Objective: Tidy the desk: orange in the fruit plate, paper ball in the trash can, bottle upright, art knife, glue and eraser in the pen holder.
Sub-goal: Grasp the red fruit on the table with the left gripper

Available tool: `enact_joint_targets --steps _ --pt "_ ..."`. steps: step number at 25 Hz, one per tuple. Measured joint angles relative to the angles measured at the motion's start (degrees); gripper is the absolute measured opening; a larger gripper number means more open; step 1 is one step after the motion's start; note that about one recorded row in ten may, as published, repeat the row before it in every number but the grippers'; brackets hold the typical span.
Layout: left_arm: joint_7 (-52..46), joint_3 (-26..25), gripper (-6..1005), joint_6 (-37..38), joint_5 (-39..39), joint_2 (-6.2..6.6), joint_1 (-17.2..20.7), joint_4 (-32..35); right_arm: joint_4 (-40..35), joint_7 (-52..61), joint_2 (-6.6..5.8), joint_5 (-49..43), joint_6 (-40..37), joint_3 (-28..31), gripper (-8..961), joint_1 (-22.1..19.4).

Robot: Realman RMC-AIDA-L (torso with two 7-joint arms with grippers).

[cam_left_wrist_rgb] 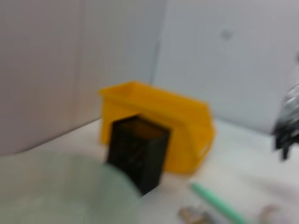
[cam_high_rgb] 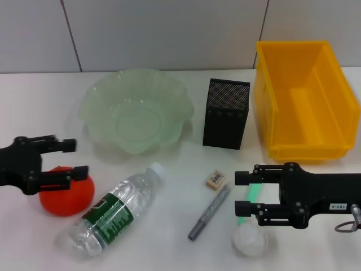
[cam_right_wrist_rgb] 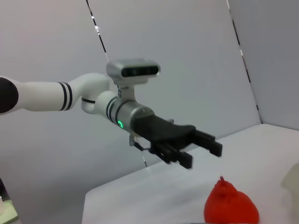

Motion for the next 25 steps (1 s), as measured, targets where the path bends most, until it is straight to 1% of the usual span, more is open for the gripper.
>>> enact_joint_targets --steps 1,3,4,7,14,16,21,25 --pt "0.8 -2.2 752 -1.1 2.9 -0.17 0.0 0.1 0.0 0.1 -0.01 0.0 -0.1 0.0 653 0.3" --pt "1.2 -2.9 746 -2.1 4.0 -0.32 0.1 0.2 0.0 0.1 0.0 0.0 -0.2 0.0 652 0.4" --pt "2.0 -3.7 743 -4.9 6.3 -0.64 0.5 0.3 0.0 0.2 0.0 0.0 -0.2 0.0 652 0.5" --pt "3.1 -3.8 735 -8.8 8.4 -1.05 0.9 -0.2 0.1 0.3 -0.01 0.0 -0.3 0.0 653 1.1" --pt "4.0 -3.8 716 -13.7 11.6 -1.88 1.2 -0.6 0.2 0.3 -0.01 -0.1 -0.3 0.0 653 1.2" --pt "4.3 -3.8 710 -15.4 12.8 -2.38 1.3 -0.7 0.2 0.4 0.0 -0.1 -0.3 0.0 653 1.3" --pt "4.8 -3.8 697 -17.0 13.0 -2.61 1.2 -1.5 0.3 0.4 0.0 -0.1 -0.3 0.0 652 1.3" --pt "5.1 -3.8 686 -17.4 13.0 -2.55 0.9 -2.2 0.3 0.4 -0.01 -0.1 -0.3 0.0 652 1.3"
